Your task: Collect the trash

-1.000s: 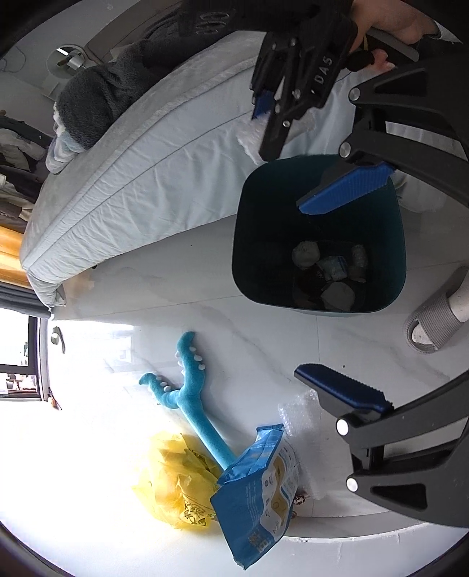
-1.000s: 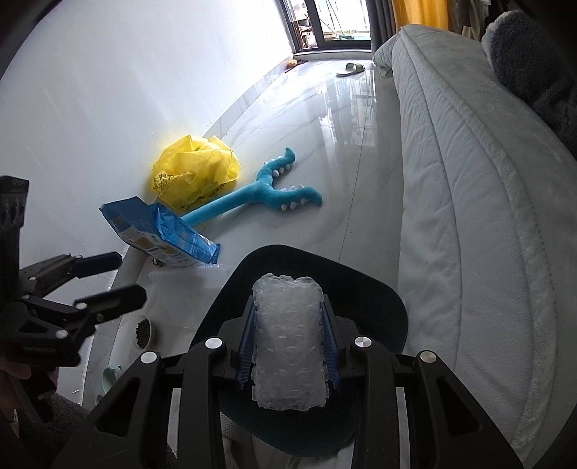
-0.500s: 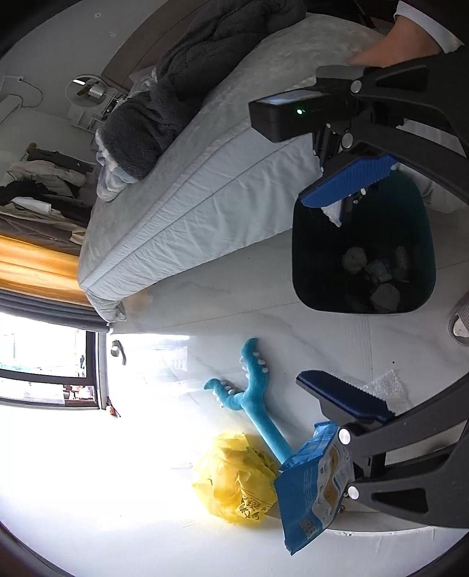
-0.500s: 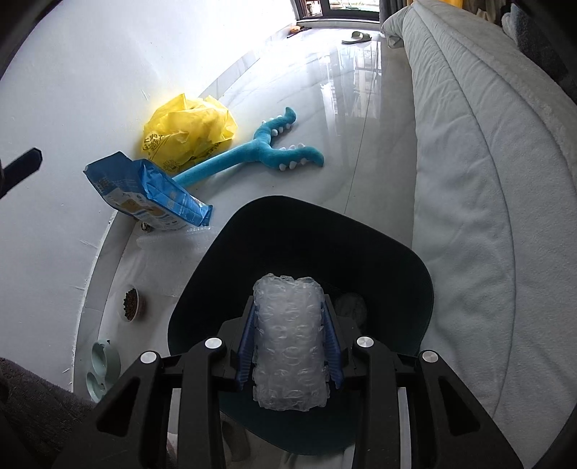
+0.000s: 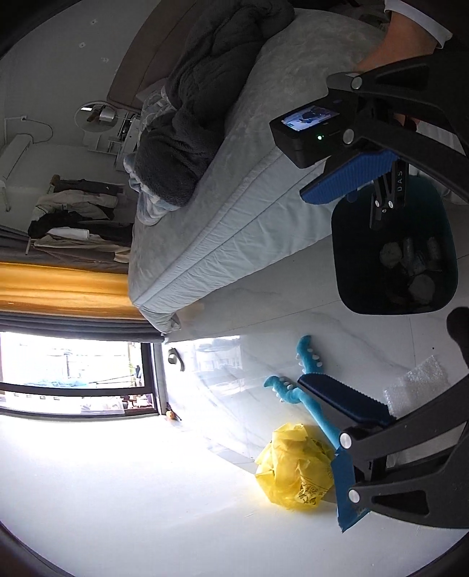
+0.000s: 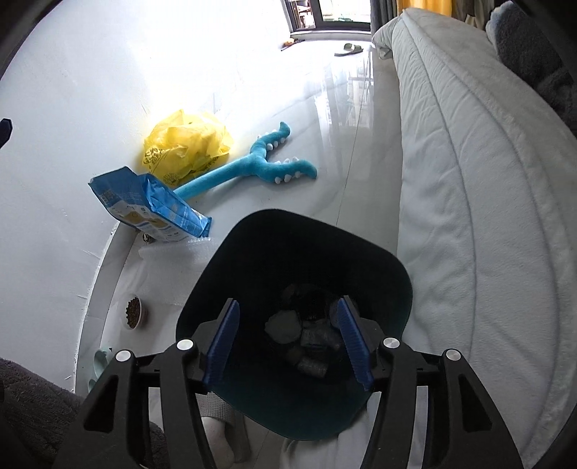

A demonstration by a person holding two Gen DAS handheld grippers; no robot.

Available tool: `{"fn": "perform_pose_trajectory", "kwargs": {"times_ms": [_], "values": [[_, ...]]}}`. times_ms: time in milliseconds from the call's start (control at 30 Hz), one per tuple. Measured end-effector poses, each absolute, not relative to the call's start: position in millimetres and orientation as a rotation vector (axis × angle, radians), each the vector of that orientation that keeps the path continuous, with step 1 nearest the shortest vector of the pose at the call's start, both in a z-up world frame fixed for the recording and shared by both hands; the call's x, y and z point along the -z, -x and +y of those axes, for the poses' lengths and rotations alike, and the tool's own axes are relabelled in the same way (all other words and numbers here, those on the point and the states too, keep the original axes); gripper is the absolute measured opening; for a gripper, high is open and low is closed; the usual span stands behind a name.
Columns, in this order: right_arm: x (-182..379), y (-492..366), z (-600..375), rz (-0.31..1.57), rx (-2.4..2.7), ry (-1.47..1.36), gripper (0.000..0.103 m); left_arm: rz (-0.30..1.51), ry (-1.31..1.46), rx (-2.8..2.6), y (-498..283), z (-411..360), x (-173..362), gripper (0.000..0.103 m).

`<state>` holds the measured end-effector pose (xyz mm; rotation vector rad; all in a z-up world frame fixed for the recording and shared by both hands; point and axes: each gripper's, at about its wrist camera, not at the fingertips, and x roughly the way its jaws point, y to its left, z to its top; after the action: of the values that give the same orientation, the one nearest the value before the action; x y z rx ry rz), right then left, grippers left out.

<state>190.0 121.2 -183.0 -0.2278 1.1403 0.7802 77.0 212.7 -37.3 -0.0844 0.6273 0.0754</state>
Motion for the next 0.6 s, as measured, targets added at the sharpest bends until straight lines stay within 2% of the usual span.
{"fn": "perform_pose_trajectory", "kwargs": {"times_ms": [167,600], "values": [[150,-180,98,1.048,-0.761,0.194,0.062,0.578,0.082,-0.093,-72,201,23,0.098],[66,-155,-4,0.793,-0.581,0.129,0.086,0.534,0.044,-0.108,-43,151,15,0.100]]}}
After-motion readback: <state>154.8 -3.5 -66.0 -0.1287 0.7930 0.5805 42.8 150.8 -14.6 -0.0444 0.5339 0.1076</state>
